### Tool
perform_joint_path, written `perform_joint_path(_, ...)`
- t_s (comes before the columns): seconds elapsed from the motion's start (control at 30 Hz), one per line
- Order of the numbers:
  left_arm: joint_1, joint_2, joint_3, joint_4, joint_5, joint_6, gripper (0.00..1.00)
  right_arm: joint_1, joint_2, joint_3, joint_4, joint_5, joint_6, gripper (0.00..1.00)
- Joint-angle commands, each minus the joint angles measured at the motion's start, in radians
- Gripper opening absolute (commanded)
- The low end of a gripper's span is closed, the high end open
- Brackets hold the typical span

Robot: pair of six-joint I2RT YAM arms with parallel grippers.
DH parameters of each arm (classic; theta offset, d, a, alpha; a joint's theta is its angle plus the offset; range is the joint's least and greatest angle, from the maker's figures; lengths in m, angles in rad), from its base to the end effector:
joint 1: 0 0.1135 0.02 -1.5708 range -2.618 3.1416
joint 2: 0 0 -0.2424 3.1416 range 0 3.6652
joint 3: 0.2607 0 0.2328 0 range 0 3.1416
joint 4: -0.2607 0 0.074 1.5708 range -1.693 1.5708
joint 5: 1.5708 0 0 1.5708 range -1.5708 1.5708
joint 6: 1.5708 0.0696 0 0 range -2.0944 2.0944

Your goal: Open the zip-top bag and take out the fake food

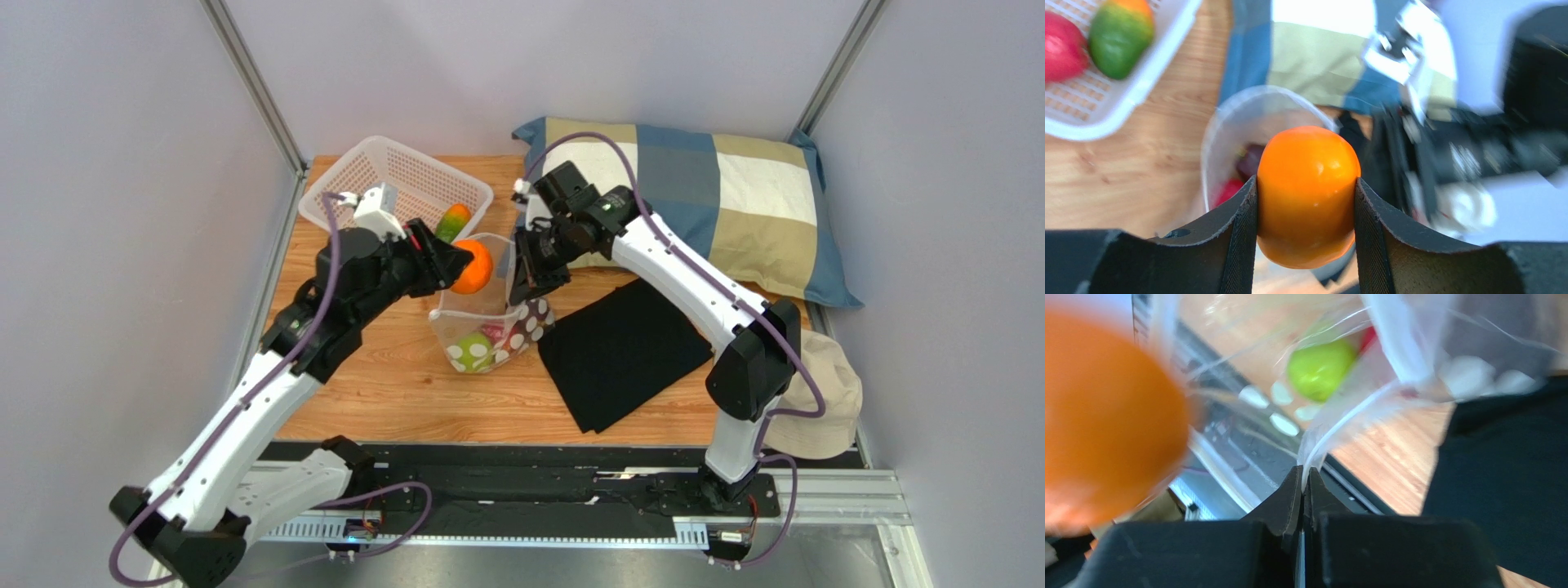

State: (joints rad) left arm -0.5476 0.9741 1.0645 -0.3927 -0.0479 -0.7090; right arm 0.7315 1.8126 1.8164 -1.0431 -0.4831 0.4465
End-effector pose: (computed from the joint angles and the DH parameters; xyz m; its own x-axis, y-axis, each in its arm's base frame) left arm 0.2061 -0.1218 0.3514 -0.5061 -0.4531 -0.7339 0.1996 0.7663 -0.6107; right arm 0.2549 0.2722 0.2928 -0.9097 -0.3027 -0.2842 -0.4146 0.7012 0.5800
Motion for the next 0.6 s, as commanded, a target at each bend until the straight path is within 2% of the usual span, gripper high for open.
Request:
perform_joint_path(0.0,-0.003,-0.129,0.038,-0.182,0.15,-0.106,0.0,-0.061,0.002,0.021,0.026,0.031,0.014,0.0)
perform_joint_path(0.03,-0.002,-0.149,0.034,-0.186,0.199,-0.109,0.0,-0.061,0.01,0.029,0.026,0.029,0.009,0.0)
perform_joint_path(0.1,-0.002,-0.204,0.017,-0.196,0.209,-0.127,0.0,-0.064,0.031,0.041,0.026,0.018,0.008,0.0)
perform_joint_path(0.2,0.037,-0.239,0.009,-0.218,0.134,-0.116,0.0,-0.061,0.048,0.052,0.032,-0.026,0.017,0.0)
perform_joint_path(0.33,0.253,-0.178,-0.008,-0.137,0.206,-0.158,0.0,-0.064,0.037,0.021,0.031,-0.057,0.02,0.0)
perform_joint_path(0.37,0.326,-0.126,-0.018,-0.065,0.215,-0.162,0.0,-0.061,0.033,0.015,0.031,-0.07,0.023,0.0)
perform_joint_path(0.43,0.382,-0.054,-0.023,0.006,0.239,-0.17,0.0,-0.063,0.028,0.008,0.032,-0.097,0.029,0.0)
perform_joint_path(0.57,0.501,0.246,0.017,0.202,0.295,-0.179,0.0,-0.061,0.034,0.033,0.019,-0.143,0.032,0.0)
